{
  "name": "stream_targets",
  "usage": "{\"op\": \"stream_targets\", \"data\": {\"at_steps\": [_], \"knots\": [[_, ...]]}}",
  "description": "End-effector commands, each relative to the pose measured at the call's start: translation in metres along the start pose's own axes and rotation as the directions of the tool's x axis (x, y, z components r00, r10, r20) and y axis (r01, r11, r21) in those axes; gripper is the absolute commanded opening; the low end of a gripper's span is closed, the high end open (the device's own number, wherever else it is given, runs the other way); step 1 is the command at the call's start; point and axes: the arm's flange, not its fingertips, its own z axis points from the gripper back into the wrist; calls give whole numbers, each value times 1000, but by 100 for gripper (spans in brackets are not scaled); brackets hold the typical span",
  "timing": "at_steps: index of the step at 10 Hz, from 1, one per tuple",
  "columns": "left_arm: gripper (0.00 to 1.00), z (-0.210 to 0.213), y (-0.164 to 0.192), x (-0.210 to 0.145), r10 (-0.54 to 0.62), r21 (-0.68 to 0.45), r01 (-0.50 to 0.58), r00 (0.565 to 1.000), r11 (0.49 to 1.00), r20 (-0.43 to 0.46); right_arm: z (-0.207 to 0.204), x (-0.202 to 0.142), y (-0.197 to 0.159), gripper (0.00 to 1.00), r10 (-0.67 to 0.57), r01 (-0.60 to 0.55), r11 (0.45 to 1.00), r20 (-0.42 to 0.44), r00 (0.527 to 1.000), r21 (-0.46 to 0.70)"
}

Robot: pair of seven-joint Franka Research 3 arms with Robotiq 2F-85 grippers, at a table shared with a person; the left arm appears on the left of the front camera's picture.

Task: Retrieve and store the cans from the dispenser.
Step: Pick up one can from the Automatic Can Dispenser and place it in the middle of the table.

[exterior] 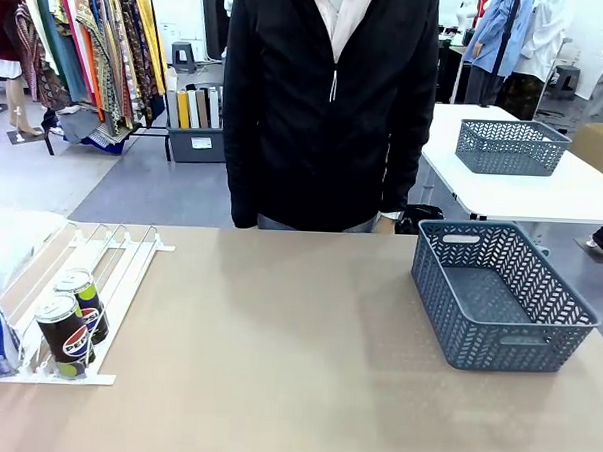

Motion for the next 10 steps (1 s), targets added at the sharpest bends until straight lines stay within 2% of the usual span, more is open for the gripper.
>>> {"op": "stream_targets", "data": {"at_steps": [1,4,5,6,7,8,9,10], "knots": [[0,7,-12,2,-46,28,46,999,999,-3,-1,2,1,100,29,-29,999,13,999,21],[0,0,-10,1,-24,13,24,1000,1000,-11,-1,2,1,100,29,-29,999,13,999,21],[0,-11,-19,12,4,-35,-5,1000,999,-25,-1,2,1,100,29,-29,999,13,999,21],[0,-31,-47,32,-84,-114,80,996,990,-30,-1,2,1,100,29,-29,999,13,999,21],[0,-52,-83,54,-193,-191,182,980,965,-44,-1,2,1,100,29,-29,999,13,999,21],[0,-95,-150,83,-337,-251,305,937,919,-96,-1,2,1,100,29,-29,999,13,999,21],[0,-133,-212,96,-436,-287,384,888,878,-147,-1,2,1,100,29,-29,999,13,999,21],[0,-178,-274,98,-505,-263,448,834,854,-221,-1,2,1,100,29,-29,999,13,999,21]]}}
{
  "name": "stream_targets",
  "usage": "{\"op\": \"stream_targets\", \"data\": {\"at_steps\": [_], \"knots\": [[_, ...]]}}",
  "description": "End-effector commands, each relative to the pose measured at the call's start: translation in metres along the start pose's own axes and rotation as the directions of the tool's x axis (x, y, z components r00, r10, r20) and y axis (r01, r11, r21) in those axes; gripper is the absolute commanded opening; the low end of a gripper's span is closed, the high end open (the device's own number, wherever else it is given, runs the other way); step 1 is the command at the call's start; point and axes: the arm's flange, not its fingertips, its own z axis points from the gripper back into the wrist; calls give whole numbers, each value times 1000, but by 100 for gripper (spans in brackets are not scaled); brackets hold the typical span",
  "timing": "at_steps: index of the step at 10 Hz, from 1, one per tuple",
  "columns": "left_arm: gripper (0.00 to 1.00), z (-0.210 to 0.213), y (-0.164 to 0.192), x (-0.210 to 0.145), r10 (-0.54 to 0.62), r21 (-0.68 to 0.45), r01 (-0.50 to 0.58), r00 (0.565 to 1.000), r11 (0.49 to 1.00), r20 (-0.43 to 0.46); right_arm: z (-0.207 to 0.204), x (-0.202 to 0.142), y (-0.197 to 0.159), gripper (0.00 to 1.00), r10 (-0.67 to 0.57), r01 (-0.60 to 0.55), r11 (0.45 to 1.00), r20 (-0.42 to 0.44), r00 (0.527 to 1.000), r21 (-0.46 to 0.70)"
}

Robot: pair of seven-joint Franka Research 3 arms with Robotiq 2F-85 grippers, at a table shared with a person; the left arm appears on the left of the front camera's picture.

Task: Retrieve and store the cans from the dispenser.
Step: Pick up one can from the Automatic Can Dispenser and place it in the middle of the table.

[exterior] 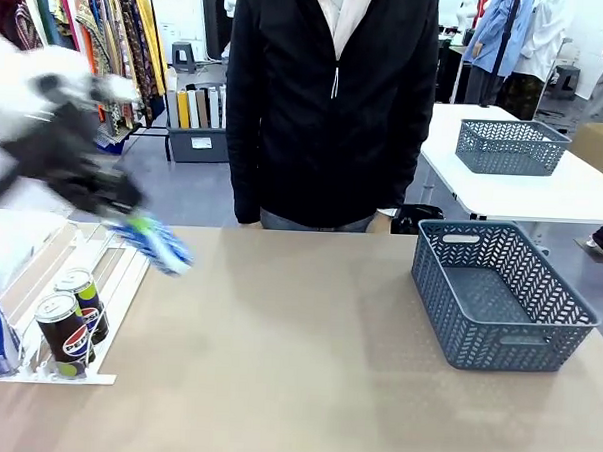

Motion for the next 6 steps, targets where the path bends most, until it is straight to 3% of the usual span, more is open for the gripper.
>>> {"op": "stream_targets", "data": {"at_steps": [1,3,6], "knots": [[0,-72,-36,86,-88,80,101,985,992,-147,-1,2,1,100,27,-28,999,14,1000,22],[0,-160,-101,112,-174,106,207,949,973,-263,-1,2,1,100,27,-28,999,14,1000,22],[0,-229,-130,112,-215,135,283,901,949,-377,-1,2,1,100,27,-28,999,14,1000,22]]}}
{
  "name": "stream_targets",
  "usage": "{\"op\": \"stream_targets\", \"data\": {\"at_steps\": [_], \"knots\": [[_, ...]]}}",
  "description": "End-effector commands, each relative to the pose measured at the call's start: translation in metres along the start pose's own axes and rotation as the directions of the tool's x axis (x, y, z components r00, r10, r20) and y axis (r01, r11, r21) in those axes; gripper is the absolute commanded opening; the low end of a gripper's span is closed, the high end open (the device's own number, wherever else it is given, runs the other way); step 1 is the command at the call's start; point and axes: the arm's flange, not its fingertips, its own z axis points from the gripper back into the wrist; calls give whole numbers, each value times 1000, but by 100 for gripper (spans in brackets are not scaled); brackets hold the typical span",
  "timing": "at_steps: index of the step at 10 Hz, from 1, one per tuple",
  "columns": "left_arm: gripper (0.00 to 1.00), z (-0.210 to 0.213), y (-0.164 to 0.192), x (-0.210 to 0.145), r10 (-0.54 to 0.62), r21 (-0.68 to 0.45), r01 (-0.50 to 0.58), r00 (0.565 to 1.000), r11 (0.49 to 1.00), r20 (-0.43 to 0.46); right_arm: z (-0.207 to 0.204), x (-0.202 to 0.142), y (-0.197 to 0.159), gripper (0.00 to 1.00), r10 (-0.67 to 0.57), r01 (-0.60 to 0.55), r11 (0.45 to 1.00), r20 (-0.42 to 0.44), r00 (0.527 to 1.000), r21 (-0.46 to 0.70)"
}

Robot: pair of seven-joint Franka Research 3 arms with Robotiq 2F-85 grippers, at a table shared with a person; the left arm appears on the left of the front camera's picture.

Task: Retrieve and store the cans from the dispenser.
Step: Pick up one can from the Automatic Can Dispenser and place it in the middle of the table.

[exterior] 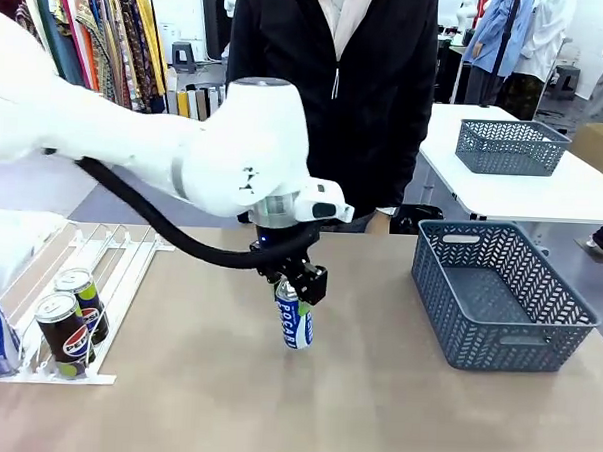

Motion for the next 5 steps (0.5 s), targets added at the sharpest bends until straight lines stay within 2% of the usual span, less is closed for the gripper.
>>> {"op": "stream_targets", "data": {"at_steps": [1,5], "knots": [[0,-4,2,7,17,71,-14,999,997,-39,-1,2,1,100,27,-28,999,13,1000,23],[0,-11,3,8,14,59,-10,997,998,-74,-1,2,1,100,27,-28,999,13,1000,23]]}}
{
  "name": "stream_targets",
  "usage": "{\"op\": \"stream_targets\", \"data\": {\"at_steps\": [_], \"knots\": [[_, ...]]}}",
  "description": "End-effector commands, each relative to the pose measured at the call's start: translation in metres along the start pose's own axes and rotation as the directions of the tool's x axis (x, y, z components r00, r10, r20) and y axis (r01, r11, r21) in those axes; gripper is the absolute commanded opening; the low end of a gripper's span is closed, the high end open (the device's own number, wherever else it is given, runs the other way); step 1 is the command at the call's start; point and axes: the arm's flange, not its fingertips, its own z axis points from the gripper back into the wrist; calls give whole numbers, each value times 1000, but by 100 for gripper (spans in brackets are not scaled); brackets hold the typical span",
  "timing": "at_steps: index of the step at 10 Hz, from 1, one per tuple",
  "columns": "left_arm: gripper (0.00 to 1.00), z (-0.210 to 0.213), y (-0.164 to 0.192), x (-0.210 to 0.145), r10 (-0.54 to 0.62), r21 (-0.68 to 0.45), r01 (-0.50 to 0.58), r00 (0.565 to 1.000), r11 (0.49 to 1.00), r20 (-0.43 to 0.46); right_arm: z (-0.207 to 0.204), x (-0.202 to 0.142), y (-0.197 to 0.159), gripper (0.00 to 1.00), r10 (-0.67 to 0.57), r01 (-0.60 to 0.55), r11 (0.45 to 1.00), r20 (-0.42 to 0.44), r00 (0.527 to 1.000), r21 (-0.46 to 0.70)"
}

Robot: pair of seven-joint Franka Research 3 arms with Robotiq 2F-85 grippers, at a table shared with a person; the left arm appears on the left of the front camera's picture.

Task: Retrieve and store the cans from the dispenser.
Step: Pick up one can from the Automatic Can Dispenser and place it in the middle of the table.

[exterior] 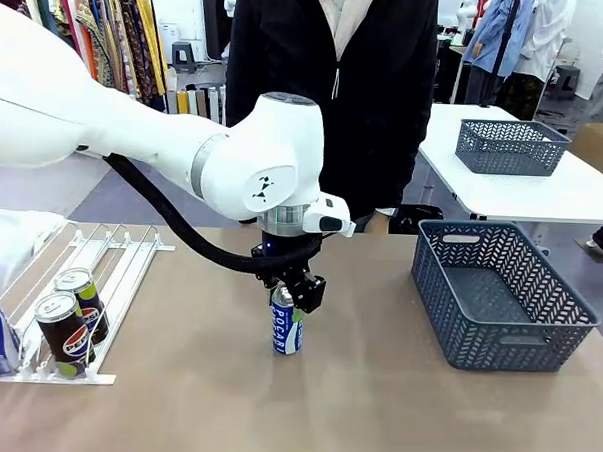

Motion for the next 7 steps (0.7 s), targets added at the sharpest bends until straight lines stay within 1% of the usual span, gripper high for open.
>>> {"op": "stream_targets", "data": {"at_steps": [1,2,3,4,5,6,7], "knots": [[0,2,0,2,14,19,-14,1000,1000,-9,-1,2,1,100,27,-27,999,13,1000,23],[30,3,-1,1,13,20,-12,1000,1000,-15,-1,2,1,100,27,-27,999,13,1000,23],[87,3,-1,1,13,19,-13,1000,1000,-12,-1,2,1,100,27,-27,999,13,1000,23],[100,4,-1,0,17,26,-17,1000,1000,2,-1,2,1,100,27,-27,999,13,1000,23],[100,7,-1,-2,19,45,-20,1000,999,21,-1,2,1,100,27,-27,999,13,1000,23],[100,15,0,-5,20,32,-21,999,999,49,-1,2,1,100,27,-27,999,13,1000,23],[100,33,2,-14,16,15,-18,996,1000,93,-1,2,1,100,27,-27,999,13,1000,23]]}}
